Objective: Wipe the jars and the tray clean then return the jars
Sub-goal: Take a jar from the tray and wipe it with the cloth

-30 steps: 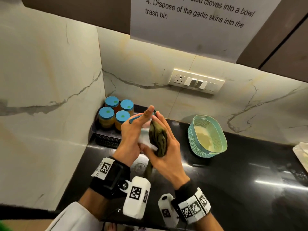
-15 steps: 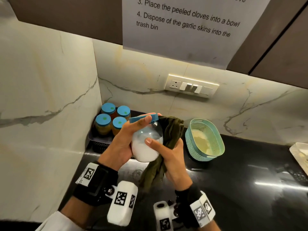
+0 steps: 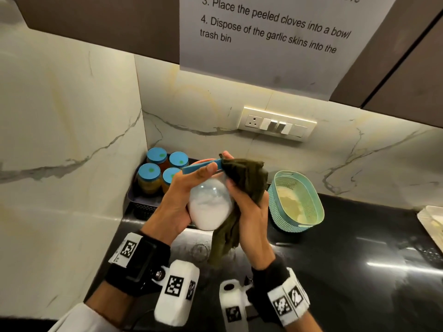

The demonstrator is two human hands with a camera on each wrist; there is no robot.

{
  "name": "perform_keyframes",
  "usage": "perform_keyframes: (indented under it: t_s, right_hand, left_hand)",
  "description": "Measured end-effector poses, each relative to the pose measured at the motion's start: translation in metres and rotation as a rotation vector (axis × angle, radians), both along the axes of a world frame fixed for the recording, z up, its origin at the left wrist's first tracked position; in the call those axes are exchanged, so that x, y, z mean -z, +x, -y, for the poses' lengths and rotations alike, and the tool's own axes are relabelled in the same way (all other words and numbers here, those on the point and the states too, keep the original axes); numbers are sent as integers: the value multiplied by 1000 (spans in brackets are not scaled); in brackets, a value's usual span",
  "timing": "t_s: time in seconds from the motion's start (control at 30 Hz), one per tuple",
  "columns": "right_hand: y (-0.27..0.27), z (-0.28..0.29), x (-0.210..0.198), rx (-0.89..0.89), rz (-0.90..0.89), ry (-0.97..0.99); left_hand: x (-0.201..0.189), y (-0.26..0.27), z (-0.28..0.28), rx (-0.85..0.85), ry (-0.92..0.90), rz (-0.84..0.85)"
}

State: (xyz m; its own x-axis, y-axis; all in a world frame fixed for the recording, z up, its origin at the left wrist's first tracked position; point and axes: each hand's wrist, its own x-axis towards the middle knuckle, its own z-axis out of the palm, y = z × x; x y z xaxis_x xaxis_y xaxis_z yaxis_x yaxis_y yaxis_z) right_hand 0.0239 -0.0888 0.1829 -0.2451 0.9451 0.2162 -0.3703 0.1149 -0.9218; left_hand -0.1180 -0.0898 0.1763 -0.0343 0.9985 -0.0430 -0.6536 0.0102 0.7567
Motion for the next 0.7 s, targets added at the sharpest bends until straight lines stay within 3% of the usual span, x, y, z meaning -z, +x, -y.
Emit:
perform_keyframes:
  t_s: [0.1, 0.27, 0.4, 0.57, 0.7]
  right_hand:
    - [1, 5, 12, 8, 135, 250]
    - [3, -13, 17, -4, 34, -6]
    - [4, 8, 22, -37, 120, 271]
    - [2, -20, 14, -3, 33, -56]
    - [4, 4, 23, -35, 102, 213]
  left_hand:
    - [7, 0, -3, -40, -60, 59]
    - [14, 6, 1, -30, 11, -23]
    - [18, 2, 1, -22, -11, 34]
    - [25, 8, 5, -57, -12, -36]
    - [24, 5, -2, -24, -1, 2]
